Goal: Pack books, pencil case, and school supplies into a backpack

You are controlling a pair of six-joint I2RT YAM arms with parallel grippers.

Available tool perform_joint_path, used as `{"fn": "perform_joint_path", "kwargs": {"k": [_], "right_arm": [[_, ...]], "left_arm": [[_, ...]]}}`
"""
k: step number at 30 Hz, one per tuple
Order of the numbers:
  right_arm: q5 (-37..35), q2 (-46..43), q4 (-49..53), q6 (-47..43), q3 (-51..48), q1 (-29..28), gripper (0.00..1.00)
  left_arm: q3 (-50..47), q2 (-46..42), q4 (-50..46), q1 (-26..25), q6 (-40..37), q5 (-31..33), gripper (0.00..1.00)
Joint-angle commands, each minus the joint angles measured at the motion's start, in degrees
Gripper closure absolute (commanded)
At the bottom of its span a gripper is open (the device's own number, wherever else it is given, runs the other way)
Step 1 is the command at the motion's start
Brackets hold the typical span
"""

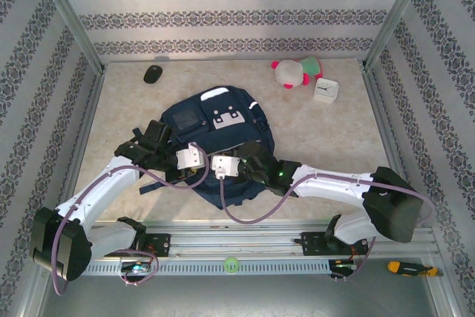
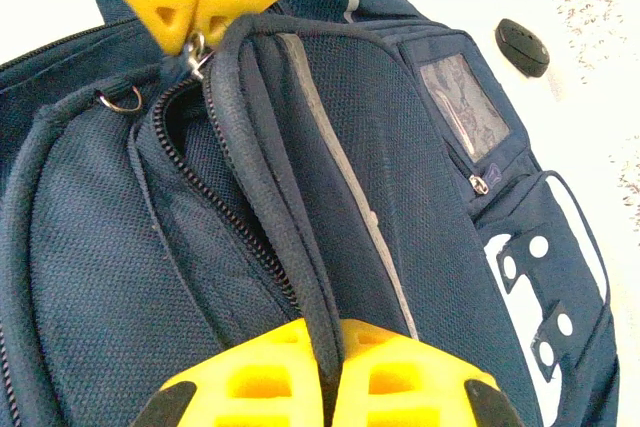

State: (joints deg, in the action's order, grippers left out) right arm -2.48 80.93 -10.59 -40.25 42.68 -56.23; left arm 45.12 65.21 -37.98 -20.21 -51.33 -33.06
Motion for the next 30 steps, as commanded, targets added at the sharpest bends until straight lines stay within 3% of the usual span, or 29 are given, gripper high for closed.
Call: {"fn": "perform_joint_path", "kwargs": {"k": [1, 7, 11, 12, 14, 16, 19, 21, 23, 26, 30], "right_arm": [[-1.0, 2.3, -8.6, 3.5, 1.8, 1.0, 1.0], [-2.4, 5.0, -10.9, 6.0, 2.7, 1.2, 1.0], [-0.8, 3.8, -11.0, 5.9, 1.8, 1.7, 1.0], [0.4, 2.9, -10.9, 5.4, 1.0, 1.9, 1.0], [2.3, 0.9, -10.9, 3.6, -1.2, 2.4, 1.0], [7.1, -1.8, -8.4, -0.8, -3.6, 3.7, 1.0], [13.2, -5.2, -4.8, -6.1, -6.0, 5.7, 1.0], [16.9, -7.4, -2.7, -8.4, -6.9, 7.4, 1.0], [27.1, -12.9, 3.7, -15.2, -8.2, 13.1, 1.0], [29.8, -14.1, 7.4, -18.5, -7.2, 15.9, 1.0], [30.6, -13.1, 12.5, -21.7, -4.7, 18.2, 1.0]], "left_arm": [[-0.5, -1.3, 1.9, -1.3, 8.5, -12.0, 1.0], [-1.7, -3.0, 9.3, -4.7, 18.3, -16.0, 1.0], [-2.7, -2.9, 13.9, -9.6, 22.0, -13.3, 1.0], [-2.3, -3.1, 13.8, -9.8, 22.0, -12.5, 0.99], [-1.3, -4.8, 13.6, -9.6, 22.5, -7.2, 0.83], [-0.6, -7.3, 12.7, -7.9, 20.8, -3.5, 0.66], [-0.3, -9.2, 12.2, -5.3, 18.0, -0.7, 0.5], [0.0, -9.7, 11.0, -4.1, 14.5, 0.5, 0.44], [0.4, -9.2, 8.3, -3.6, 2.6, 0.2, 0.34], [0.3, -7.9, 9.0, -3.7, -2.6, -1.4, 0.32], [2.0, -5.0, 6.7, -3.8, -9.6, 1.7, 0.3]]}}
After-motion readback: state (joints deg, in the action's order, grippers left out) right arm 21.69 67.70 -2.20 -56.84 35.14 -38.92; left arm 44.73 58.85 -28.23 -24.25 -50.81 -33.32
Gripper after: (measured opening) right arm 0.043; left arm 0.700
